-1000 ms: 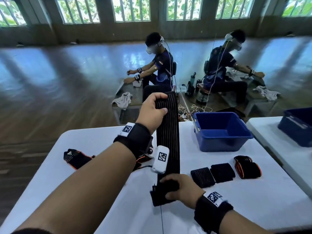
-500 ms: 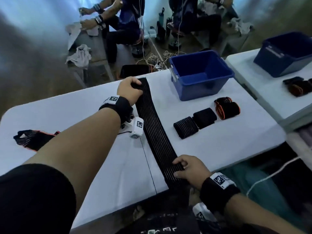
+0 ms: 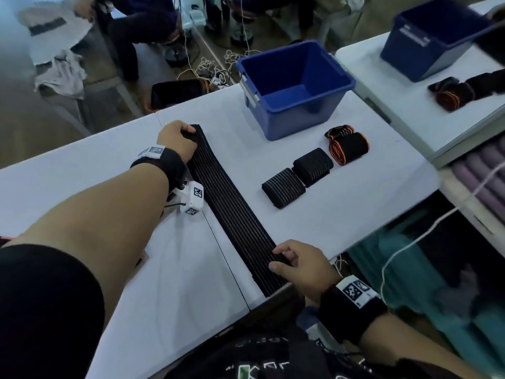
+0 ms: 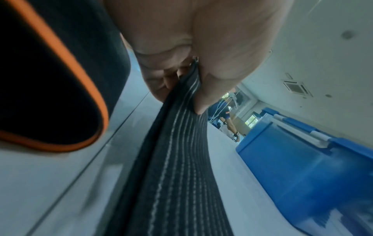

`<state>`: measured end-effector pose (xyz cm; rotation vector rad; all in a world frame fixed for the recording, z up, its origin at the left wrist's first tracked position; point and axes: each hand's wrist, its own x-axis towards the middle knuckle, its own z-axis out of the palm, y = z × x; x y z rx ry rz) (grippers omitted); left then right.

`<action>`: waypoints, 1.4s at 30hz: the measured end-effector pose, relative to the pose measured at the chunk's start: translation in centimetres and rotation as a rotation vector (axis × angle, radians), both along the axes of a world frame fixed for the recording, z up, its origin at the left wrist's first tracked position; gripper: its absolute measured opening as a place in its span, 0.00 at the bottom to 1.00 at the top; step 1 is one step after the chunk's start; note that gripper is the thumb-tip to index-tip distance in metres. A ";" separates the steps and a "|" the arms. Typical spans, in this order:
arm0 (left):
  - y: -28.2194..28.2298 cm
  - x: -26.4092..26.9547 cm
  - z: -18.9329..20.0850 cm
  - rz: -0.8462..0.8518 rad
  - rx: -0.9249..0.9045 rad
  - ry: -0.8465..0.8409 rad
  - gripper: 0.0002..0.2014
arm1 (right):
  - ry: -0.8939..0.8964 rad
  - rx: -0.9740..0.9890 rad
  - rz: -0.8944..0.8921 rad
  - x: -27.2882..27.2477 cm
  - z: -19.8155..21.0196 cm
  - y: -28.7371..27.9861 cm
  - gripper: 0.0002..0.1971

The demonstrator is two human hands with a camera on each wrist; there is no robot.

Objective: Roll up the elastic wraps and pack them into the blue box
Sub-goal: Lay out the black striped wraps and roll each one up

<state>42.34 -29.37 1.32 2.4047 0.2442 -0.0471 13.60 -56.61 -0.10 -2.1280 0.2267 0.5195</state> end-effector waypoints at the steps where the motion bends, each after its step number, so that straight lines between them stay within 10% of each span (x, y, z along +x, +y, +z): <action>1: 0.0 0.1 0.2 -0.008 0.009 -0.007 0.13 | -0.007 0.001 0.017 0.0 0.0 -0.1 0.13; 10: 0.5 -3.5 2.3 -0.082 0.189 -0.058 0.20 | 0.155 0.018 0.301 1.4 1.0 -0.9 0.29; 18: -3.5 -17.8 4.1 -0.444 0.093 0.041 0.07 | 0.133 -0.105 0.582 3.3 1.4 -1.6 0.34; 25: -6.5 -28.3 1.8 -0.549 0.142 0.275 0.28 | -0.030 -0.134 0.772 4.4 0.9 -1.8 0.26; 29: -7.5 -31.1 -0.6 -0.464 0.149 0.223 0.36 | -0.039 -0.096 0.767 4.9 0.1 -2.2 0.22; 42: -9.4 -33.6 -1.4 0.159 -0.124 0.149 0.09 | 0.178 0.142 0.609 5.6 0.5 -2.2 0.11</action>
